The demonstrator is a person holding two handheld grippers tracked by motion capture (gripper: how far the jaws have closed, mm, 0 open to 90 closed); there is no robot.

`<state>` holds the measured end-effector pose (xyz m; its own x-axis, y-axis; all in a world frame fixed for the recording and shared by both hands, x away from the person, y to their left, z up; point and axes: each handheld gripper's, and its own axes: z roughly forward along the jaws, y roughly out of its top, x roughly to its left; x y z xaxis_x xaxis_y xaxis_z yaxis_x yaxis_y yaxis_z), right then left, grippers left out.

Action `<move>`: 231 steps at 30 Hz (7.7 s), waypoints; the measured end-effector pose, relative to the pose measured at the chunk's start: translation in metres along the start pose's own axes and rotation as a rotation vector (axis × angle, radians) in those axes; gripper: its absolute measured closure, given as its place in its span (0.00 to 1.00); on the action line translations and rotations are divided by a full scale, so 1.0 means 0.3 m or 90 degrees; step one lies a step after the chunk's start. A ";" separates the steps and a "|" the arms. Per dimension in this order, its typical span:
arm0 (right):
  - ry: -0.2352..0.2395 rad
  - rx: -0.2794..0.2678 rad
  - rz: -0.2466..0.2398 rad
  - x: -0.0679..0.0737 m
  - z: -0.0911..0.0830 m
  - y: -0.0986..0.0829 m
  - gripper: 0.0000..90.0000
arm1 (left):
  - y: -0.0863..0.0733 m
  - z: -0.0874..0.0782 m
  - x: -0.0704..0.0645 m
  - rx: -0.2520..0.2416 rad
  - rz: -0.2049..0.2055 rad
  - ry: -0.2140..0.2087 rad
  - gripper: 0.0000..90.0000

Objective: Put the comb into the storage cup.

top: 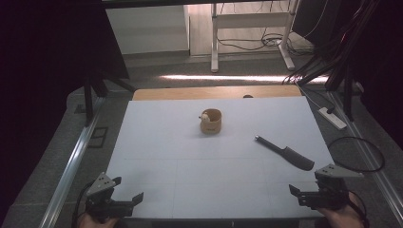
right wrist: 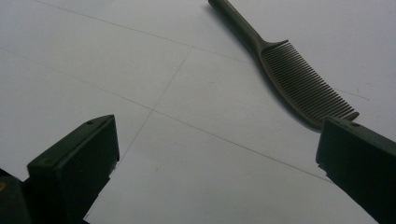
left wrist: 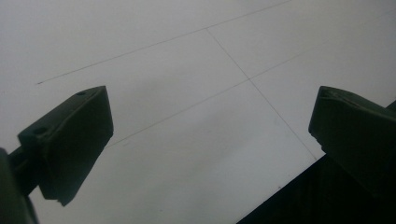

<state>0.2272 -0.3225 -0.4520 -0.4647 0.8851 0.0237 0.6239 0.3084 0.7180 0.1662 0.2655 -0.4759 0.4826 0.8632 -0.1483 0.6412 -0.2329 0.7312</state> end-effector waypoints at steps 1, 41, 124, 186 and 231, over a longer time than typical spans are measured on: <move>0.000 0.000 -0.001 0.000 0.000 0.000 0.00 | 0.000 0.000 0.000 0.000 0.000 0.000 0.01; -0.003 0.028 -0.027 0.007 0.014 0.010 0.01 | 0.004 0.009 0.000 0.015 0.004 -0.003 0.02; 0.044 0.050 -0.102 -0.060 0.214 0.239 0.00 | 0.008 0.016 0.007 0.026 0.003 -0.016 0.01; 0.021 0.171 -0.114 -0.110 0.474 0.416 0.06 | 0.008 0.017 0.009 0.026 0.001 -0.020 0.02; 0.038 0.197 -0.115 -0.119 0.663 0.497 1.00 | 0.008 0.018 0.014 0.027 -0.004 -0.023 0.03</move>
<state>0.4617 -0.2387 -0.4842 -0.6156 0.7872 -0.0372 0.6846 0.5576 0.4695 0.1729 0.2661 -0.4783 0.4990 0.8482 -0.1779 0.6689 -0.2464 0.7014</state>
